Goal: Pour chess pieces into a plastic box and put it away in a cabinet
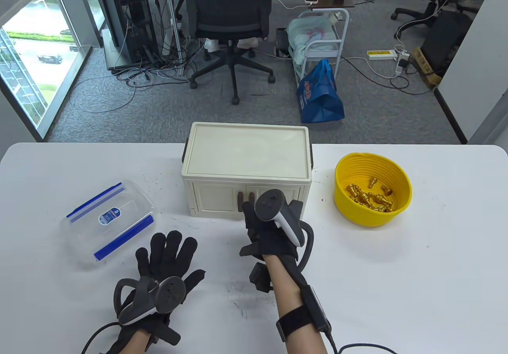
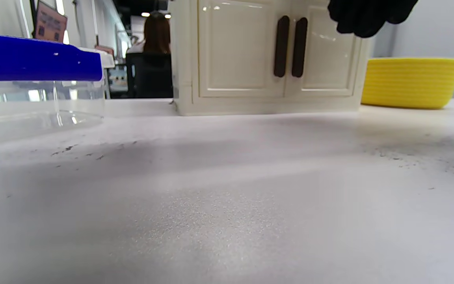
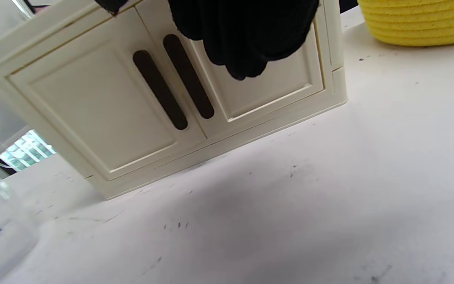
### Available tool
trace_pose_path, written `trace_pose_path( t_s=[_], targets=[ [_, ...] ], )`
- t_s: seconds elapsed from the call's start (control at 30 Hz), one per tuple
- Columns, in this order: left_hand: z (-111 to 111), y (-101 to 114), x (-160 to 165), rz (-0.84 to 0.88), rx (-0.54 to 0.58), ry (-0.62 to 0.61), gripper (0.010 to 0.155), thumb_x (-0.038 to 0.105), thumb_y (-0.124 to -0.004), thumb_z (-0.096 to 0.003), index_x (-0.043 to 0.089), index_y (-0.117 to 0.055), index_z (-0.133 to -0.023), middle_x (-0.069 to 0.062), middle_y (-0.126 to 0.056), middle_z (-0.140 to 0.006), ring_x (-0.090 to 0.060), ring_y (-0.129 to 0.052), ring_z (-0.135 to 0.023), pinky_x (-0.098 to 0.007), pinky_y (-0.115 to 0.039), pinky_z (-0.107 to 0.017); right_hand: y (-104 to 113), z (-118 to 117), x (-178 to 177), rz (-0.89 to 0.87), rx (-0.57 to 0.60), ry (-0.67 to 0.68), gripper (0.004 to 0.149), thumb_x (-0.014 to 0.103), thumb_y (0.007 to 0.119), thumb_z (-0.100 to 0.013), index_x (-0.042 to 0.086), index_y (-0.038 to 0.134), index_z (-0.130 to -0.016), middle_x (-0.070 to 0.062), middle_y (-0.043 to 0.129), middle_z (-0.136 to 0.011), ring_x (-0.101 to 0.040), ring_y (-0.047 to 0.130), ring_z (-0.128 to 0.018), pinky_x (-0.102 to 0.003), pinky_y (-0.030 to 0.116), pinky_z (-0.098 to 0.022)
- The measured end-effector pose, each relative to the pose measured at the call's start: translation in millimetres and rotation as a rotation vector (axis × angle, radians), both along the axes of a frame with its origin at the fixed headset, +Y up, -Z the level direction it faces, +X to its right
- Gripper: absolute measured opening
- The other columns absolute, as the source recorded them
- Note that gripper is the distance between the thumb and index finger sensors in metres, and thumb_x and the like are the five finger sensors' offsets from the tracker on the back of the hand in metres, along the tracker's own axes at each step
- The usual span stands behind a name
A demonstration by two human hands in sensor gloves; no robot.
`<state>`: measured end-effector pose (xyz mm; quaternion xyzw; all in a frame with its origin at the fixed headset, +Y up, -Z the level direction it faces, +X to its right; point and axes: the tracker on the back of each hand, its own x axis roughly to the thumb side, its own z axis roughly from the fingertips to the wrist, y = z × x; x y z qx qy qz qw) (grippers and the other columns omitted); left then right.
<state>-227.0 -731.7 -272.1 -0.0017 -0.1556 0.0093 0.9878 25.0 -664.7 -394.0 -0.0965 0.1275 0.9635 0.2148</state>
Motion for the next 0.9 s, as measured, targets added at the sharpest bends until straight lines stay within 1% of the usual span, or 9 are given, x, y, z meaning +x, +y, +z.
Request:
trace_pose_path(
  t_s=[0.07, 0.17, 0.23, 0.3, 0.4, 0.57, 0.77, 0.83, 0.9],
  targets=[
    [1.2, 2.7, -0.3, 0.03, 0.007, -0.003, 0.078, 0.065, -0.031, -0.0676, 0.023, -0.016, -0.132, -0.024, -0.015, -0.135, -0.06, -0.017, -0.117, -0.081, -0.027, -0.073, -2.7, -10.5, -5.8, 0.037, -0.012, -0.048, 0.06, 0.052, 0.063, -0.066, 0.004, 0.068, -0.101, -0.018, 0.087, -0.087, -0.031, 0.096, -0.064, -0.037, 0.079, -0.047],
    [2.0, 5.0, 0.1, 0.021, 0.009, -0.003, 0.078, 0.065, -0.031, -0.0677, 0.023, -0.017, -0.132, -0.025, -0.017, -0.135, -0.06, -0.018, -0.117, -0.081, -0.027, -0.073, -5.9, -22.8, -11.8, 0.041, -0.036, -0.109, 0.057, 0.05, 0.063, -0.066, 0.003, 0.07, -0.099, -0.018, 0.088, -0.084, -0.03, 0.097, -0.061, -0.036, 0.08, -0.045],
    [2.1, 5.1, 0.0, 0.017, 0.007, -0.003, 0.078, 0.065, -0.031, -0.0677, 0.023, -0.018, -0.132, -0.024, -0.017, -0.135, -0.06, -0.018, -0.117, -0.081, -0.028, -0.073, -6.1, -28.6, -14.3, 0.065, -0.032, -0.098, 0.056, 0.05, 0.062, -0.067, 0.004, 0.07, -0.098, -0.017, 0.089, -0.083, -0.03, 0.097, -0.061, -0.036, 0.08, -0.045],
    [1.8, 5.2, -0.2, 0.025, -0.002, -0.006, 0.078, 0.065, -0.031, -0.0677, 0.023, -0.018, -0.132, -0.025, -0.017, -0.135, -0.06, -0.018, -0.117, -0.081, -0.028, -0.073, -5.9, -33.4, -16.3, 0.115, -0.028, -0.115, 0.055, 0.049, 0.063, -0.067, 0.004, 0.073, -0.095, -0.017, 0.09, -0.081, -0.029, 0.098, -0.059, -0.036, 0.081, -0.044],
    [1.8, 6.5, 0.6, 0.042, -0.01, -0.013, 0.078, 0.065, -0.031, -0.0678, 0.023, -0.02, -0.132, -0.025, -0.019, -0.135, -0.06, -0.019, -0.117, -0.081, -0.028, -0.073, -8.7, -38.2, -19.5, 0.071, -0.065, -0.134, 0.053, 0.048, 0.064, -0.067, 0.002, 0.075, -0.092, -0.016, 0.092, -0.078, -0.027, 0.099, -0.056, -0.034, 0.081, -0.042],
    [2.0, 6.7, 0.7, 0.034, -0.01, -0.016, 0.078, 0.065, -0.032, -0.068, 0.023, -0.021, -0.133, -0.025, -0.02, -0.135, -0.06, -0.019, -0.117, -0.081, -0.028, -0.073, -10.7, -40.6, -21.3, 0.018, -0.086, -0.162, 0.052, 0.045, 0.065, -0.067, 0.001, 0.075, -0.091, -0.016, 0.093, -0.075, -0.026, 0.1, -0.054, -0.034, 0.082, -0.041],
    [2.6, 6.8, 0.1, 0.022, -0.017, -0.013, 0.078, 0.065, -0.032, -0.068, 0.022, -0.022, -0.133, -0.025, -0.02, -0.135, -0.06, -0.02, -0.117, -0.081, -0.028, -0.073, -12.6, -36.4, -24.6, 0.085, -0.027, -0.195, 0.051, 0.048, 0.066, -0.066, 0.004, 0.079, -0.089, -0.013, 0.095, -0.073, -0.025, 0.101, -0.052, -0.033, 0.082, -0.04],
    [2.6, 7.4, -0.5, 0.016, -0.019, -0.014, 0.078, 0.065, -0.032, -0.068, 0.023, -0.022, -0.132, -0.025, -0.02, -0.135, -0.06, -0.02, -0.117, -0.081, -0.028, -0.073, -12.4, -35.8, -24.3, 0.085, -0.026, -0.191, 0.051, 0.048, 0.067, -0.066, 0.004, 0.08, -0.088, -0.013, 0.095, -0.073, -0.025, 0.101, -0.051, -0.034, 0.082, -0.04],
    [1.8, 7.4, -1.8, 0.025, -0.022, -0.009, 0.078, 0.065, -0.032, -0.068, 0.022, -0.022, -0.133, -0.025, -0.02, -0.135, -0.06, -0.02, -0.117, -0.081, -0.028, -0.073, -12.9, -34.4, -19.9, 0.044, -0.019, -0.183, 0.051, 0.047, 0.068, -0.065, 0.004, 0.08, -0.088, -0.014, 0.096, -0.072, -0.026, 0.101, -0.051, -0.034, 0.082, -0.039]
  ],
)
